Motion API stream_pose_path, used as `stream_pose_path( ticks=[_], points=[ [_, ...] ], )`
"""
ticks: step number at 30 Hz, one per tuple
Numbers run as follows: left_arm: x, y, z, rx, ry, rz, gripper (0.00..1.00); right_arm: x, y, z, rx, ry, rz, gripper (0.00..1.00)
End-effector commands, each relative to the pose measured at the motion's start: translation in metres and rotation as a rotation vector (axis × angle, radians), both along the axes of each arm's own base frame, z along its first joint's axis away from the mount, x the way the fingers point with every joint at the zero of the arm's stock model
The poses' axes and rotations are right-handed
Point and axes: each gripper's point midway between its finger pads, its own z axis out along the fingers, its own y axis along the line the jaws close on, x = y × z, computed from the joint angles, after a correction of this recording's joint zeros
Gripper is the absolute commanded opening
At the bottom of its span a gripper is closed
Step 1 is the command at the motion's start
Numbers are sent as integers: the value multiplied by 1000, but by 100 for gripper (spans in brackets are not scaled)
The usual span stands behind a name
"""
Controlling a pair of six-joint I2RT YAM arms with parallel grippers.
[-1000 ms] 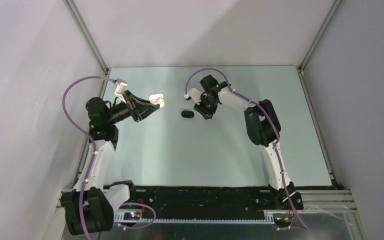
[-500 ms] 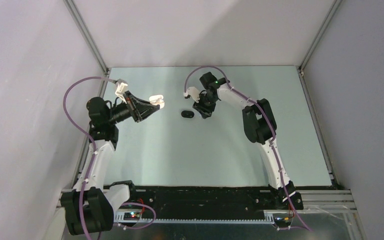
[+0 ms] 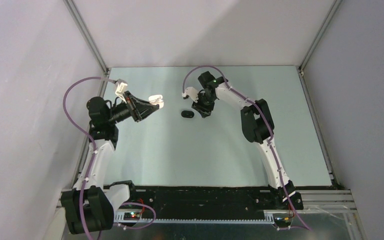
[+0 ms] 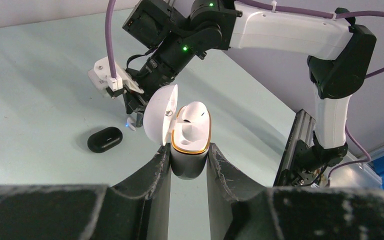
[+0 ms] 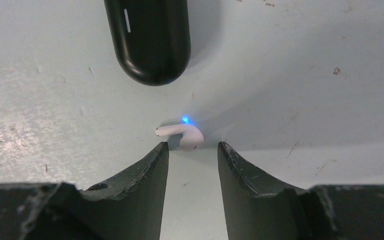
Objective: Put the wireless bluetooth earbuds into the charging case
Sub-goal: Pick up the left earbud from the center of the board.
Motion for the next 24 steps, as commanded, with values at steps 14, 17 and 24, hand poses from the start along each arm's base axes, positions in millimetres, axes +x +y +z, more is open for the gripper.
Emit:
stream_pose_path(
  ticks=[14, 17, 24],
  points=[
    [9, 6, 10, 10, -43, 31, 0, -1, 6, 5, 29, -7, 110, 48],
    [9, 6, 10, 9, -46, 34, 0, -3, 7, 3, 24, -2, 118, 47],
    [9, 7, 10, 10, -47, 37, 0, 1, 10, 2, 29, -15, 111, 46]
  ],
)
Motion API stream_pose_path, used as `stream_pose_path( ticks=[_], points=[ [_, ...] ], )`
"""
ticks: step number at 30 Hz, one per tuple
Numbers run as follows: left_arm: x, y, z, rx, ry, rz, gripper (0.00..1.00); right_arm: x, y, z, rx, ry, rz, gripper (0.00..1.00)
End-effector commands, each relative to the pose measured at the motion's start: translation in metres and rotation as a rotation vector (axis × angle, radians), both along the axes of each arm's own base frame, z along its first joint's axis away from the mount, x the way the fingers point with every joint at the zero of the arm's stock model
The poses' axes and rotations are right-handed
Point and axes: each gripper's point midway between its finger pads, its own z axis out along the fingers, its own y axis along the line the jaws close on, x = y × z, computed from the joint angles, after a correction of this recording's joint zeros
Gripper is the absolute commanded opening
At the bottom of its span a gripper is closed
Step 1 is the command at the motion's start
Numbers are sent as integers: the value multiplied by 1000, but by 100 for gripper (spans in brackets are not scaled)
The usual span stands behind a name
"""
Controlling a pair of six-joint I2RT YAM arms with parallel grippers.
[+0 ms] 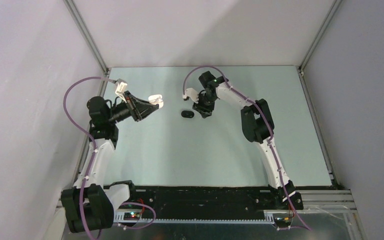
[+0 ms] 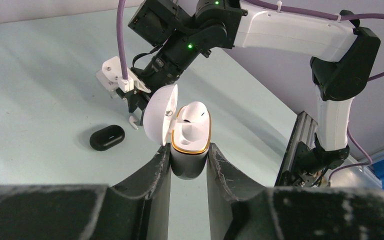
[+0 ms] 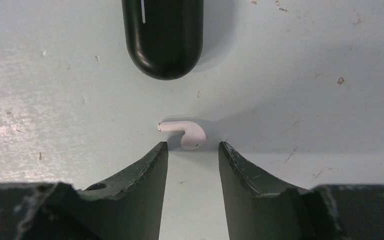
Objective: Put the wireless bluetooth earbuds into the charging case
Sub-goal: Pick up the left earbud from the center of the board.
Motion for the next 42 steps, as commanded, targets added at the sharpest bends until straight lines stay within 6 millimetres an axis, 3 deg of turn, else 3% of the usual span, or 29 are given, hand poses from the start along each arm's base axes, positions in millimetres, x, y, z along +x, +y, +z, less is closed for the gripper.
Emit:
stream_pose_path(
  ticks=[1, 10, 20, 30, 35, 37, 38, 39, 42],
  points=[
    [4, 5, 14, 13, -65, 24, 0, 4, 9, 2, 24, -9, 16, 46],
    [4, 4, 14, 12, -65, 25, 0, 3, 11, 2, 29, -5, 26, 38],
    [2, 4, 16, 12, -66, 24, 0, -1, 20, 0, 33, -13, 50, 39],
    [0, 3, 14, 14, -63, 20, 0, -2, 13, 0, 12, -9, 41, 25],
    [2, 2, 12, 13, -61, 27, 0, 3, 7, 26, 34, -50, 13, 17],
    [5, 3, 10, 9, -53, 48, 0, 7, 7, 49, 43, -118, 9, 8],
    [8, 1, 10, 8, -52, 62, 0, 10, 6, 69, 50, -189, 0, 1],
    [9, -1, 9, 4, -52, 66, 0, 9, 7, 78, 52, -225, 5, 0],
    [16, -7, 8, -14, -67, 87, 0, 7, 4, 142, 108, -451, -7, 0]
  ],
)
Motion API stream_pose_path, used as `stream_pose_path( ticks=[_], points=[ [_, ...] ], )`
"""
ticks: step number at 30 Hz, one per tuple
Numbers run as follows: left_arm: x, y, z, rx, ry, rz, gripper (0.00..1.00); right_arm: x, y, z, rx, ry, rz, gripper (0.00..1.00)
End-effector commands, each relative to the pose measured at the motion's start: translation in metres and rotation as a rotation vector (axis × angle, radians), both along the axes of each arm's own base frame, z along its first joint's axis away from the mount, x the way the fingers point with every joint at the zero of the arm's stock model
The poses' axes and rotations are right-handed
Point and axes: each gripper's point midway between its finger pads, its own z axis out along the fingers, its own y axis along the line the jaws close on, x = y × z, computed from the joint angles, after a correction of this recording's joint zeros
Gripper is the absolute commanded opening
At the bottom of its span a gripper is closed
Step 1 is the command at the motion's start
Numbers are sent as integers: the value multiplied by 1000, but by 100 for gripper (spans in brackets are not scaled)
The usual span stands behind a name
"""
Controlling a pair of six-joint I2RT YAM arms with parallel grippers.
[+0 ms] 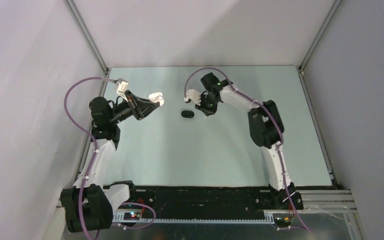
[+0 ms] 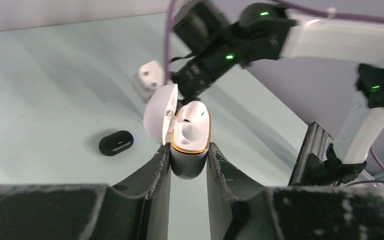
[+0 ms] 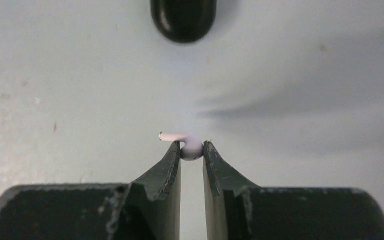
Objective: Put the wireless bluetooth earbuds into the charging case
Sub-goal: Pick up the left earbud from the center of the board, then insert the left earbud into the left side groove of the charging case.
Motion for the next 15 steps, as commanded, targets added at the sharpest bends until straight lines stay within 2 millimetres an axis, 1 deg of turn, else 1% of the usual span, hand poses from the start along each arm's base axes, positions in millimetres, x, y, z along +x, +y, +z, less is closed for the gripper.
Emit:
stream_pose_path(
  ticks=[1, 2, 3, 4, 5, 6, 7, 8, 9, 10, 11, 12, 13, 14, 15],
  points=[
    [7, -11, 9, -24, -82, 29, 0, 6, 7, 127, 112, -403, 7, 0],
    [11, -13, 7, -34, -81, 37, 0, 4, 9, 171, 175, -518, 7, 0],
    [10, -19, 11, -54, -109, 26, 0, -8, 9, 166, 157, -542, 29, 0],
    [12, -21, 9, -64, -109, 24, 0, -18, 16, 208, 223, -648, 41, 0],
    [8, -33, 14, -83, -146, -10, 0, -26, 12, 205, 206, -675, 47, 0],
    [8, -38, 12, -90, -148, -26, 0, -41, 19, 243, 272, -767, 65, 0],
    [3, -47, 17, -103, -189, -60, 0, -55, 13, 260, 294, -813, 62, 0],
    [3, -52, 15, -106, -192, -73, 0, -68, 23, 274, 335, -853, 84, 0],
    [-1, -60, 18, -111, -222, -97, 0, -82, 19, 290, 362, -890, 84, 0],
    [-2, -64, 18, -111, -245, -110, 0, -97, 29, 301, 396, -916, 112, 0],
    [-6, -71, 18, -113, -255, -132, 0, -106, 24, 314, 406, -953, 98, 0],
    [-7, -75, 18, -111, -275, -142, 0, -120, 33, 322, 429, -976, 126, 0],
    [-12, -82, 18, -112, -285, -164, 0, -127, 29, 330, 428, -1003, 115, 0],
    [-14, -85, 17, -108, -303, -172, 0, -140, 38, 335, 440, -1020, 146, 0],
    [-19, -90, 17, -106, -311, -192, 0, -144, 36, 341, 438, -1042, 138, 0]
  ],
)
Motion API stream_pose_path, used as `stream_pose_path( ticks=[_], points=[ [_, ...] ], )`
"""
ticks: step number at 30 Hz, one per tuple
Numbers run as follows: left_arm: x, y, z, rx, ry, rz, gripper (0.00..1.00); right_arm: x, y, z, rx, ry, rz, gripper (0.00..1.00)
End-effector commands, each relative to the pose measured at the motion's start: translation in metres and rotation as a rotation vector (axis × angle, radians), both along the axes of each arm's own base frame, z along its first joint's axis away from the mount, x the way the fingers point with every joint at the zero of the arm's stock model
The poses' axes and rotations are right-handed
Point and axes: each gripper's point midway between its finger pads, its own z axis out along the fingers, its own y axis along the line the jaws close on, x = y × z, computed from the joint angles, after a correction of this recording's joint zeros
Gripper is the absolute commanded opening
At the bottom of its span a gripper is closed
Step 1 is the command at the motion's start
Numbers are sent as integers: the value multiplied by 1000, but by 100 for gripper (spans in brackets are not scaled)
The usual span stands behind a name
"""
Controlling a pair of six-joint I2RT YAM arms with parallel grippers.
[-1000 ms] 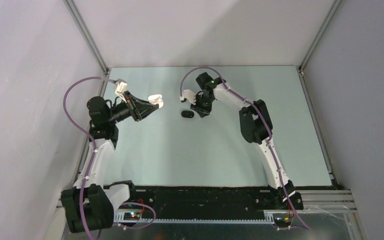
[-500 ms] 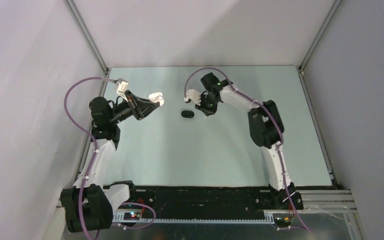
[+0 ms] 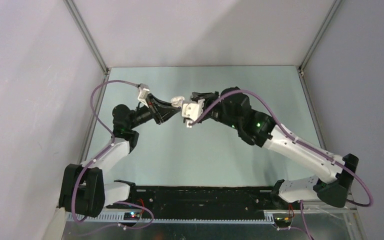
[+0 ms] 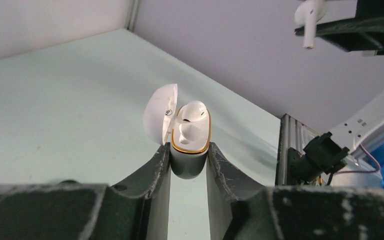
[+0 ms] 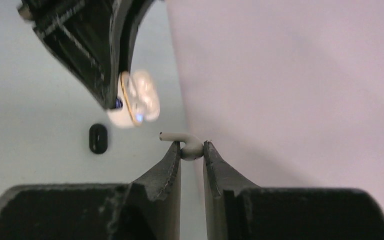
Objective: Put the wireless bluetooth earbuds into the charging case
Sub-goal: Insert the left earbud into the left side groove of the charging case.
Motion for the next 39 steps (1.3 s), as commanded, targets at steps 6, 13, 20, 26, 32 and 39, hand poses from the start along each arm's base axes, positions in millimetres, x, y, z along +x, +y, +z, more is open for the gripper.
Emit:
stream_pose_path(
  ticks=[6, 13, 20, 26, 32, 39],
  points=[
    [-34, -22, 25, -22, -265, -69, 0, -42, 26, 22, -33, -194, 9, 0],
    [-46, -18, 19, 5, -338, -56, 0, -45, 37, 21, -84, -266, 27, 0],
    [-38, -13, 22, 29, -367, 11, 0, -37, 48, 5, -138, -277, 16, 0],
    [-26, 1, 27, 63, -328, 161, 0, -31, 51, -1, -140, -254, -20, 0],
    [-29, 4, 22, 122, -352, 172, 0, -27, 53, 1, -115, -169, -55, 0],
    [-29, 1, 30, 69, -310, 160, 0, -41, 48, 9, -15, 80, -56, 0]
  ],
)
